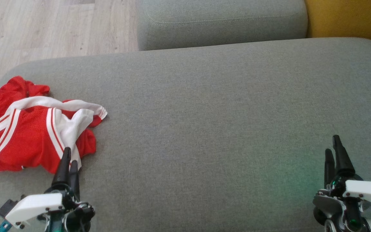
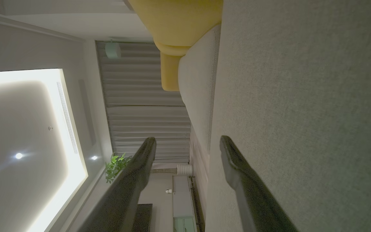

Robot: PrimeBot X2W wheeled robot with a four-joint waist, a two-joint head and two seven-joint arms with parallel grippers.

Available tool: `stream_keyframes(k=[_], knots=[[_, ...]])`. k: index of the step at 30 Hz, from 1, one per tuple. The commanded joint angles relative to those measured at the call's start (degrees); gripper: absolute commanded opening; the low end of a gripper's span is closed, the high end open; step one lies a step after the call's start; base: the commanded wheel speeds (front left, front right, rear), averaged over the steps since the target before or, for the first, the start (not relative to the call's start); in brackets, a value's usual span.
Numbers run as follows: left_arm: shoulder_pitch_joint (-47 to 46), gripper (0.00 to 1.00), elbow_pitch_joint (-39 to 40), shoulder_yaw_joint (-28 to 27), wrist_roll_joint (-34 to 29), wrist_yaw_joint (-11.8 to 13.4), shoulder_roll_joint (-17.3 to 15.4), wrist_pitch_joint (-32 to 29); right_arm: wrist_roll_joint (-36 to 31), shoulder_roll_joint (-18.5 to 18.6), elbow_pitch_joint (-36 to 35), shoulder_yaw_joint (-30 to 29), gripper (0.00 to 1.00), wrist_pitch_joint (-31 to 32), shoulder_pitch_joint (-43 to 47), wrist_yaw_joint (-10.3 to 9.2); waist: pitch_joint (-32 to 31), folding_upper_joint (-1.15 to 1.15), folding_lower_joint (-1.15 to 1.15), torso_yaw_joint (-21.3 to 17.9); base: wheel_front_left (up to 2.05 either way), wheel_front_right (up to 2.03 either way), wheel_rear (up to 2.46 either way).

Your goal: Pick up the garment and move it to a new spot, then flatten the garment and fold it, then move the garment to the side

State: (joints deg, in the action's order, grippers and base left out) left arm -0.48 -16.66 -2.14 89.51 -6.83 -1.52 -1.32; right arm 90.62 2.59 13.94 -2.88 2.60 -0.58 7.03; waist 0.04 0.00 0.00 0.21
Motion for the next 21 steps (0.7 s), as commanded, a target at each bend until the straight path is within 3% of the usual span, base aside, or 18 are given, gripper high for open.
stream_keyframes(k=[1,12,21], knots=[[-3.0,1.00,2.1,-0.1,-0.3,-0.3,-0.6,0.2,-0.3,0.8,-2.3,0.4,1.00,-0.3,-2.8,0.11,0.0,0.00,0.00,0.0,0.00,0.00,0.00],[-3.3,1.00,4.1,0.7,-11.9,0.6,-0.7,2.1,-7.4,3.6,-3.0,5.0,1.00,-3.2,-3.8,0.15,-0.4,0.00,0.00,0.2,0.00,0.00,0.00],[-3.3,1.00,6.3,2.4,-23.5,2.7,-0.8,3.6,-18.3,3.8,-3.5,6.9,1.00,-4.7,-4.3,0.18,-0.9,0.00,0.00,0.2,0.00,0.00,0.00]])
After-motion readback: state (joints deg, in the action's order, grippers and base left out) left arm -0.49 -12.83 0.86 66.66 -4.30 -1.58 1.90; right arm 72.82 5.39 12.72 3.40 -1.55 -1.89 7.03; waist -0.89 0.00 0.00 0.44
